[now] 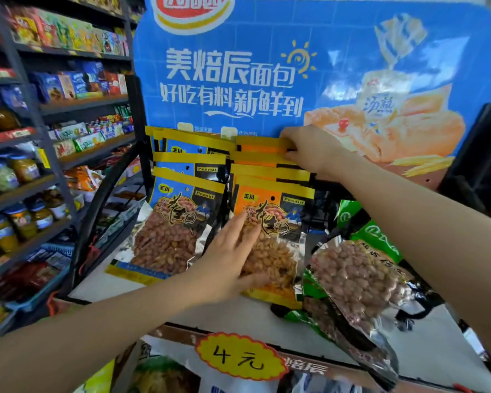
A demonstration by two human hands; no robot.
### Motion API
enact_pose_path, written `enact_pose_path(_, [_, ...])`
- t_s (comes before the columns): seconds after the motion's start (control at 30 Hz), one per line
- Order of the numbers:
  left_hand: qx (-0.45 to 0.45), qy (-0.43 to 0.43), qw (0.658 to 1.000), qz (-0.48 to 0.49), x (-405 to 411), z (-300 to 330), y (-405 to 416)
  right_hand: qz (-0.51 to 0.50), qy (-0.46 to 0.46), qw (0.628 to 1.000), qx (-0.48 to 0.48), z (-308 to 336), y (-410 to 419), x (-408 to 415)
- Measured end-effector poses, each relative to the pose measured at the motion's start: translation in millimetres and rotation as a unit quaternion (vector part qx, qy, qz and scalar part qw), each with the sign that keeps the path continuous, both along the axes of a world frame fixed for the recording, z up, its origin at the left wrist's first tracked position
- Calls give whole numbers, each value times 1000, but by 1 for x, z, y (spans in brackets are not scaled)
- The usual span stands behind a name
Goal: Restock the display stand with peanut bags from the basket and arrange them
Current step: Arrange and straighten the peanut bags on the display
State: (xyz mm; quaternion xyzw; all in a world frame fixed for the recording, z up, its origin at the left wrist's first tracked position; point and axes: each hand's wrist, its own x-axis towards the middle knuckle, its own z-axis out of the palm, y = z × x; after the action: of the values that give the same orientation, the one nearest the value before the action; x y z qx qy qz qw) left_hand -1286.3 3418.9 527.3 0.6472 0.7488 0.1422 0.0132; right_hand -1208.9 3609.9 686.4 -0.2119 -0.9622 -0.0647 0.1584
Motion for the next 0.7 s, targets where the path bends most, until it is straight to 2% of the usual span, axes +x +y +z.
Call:
enact_pose_path(0.13, [-29,58,998,-14,-10,-3,-6,30,-35,996,-76,9,-1,8])
enact_pose_path(0.23, [-13,79,997,23,-10,0,-8,49,21,983,-174,11,2,12])
enact_pose_path(0.3, [-9,83,995,51,-8,4,-6,30,54,984,-166,7,4,10])
enact_pose_path(0.37, [-22,78,994,70,-6,9,-3,-6,51,995,-87,-1,4,8])
enact_pose_path(0.47, [-45,50,994,85,2,13,1,-24,114,993,-4,-5,1,18])
enact_pose_path(0.57, [7,11,999,44,22,19,2,0,194,981,-8,-4,1,52])
enact_pose_path(0.63, [55,-80,995,-18,42,28,2,-6,196,980,-14,-10,6,82])
enact_pose_path(0.7, [67,-164,983,-57,62,37,8,-45,157,986,-18,-18,15,113])
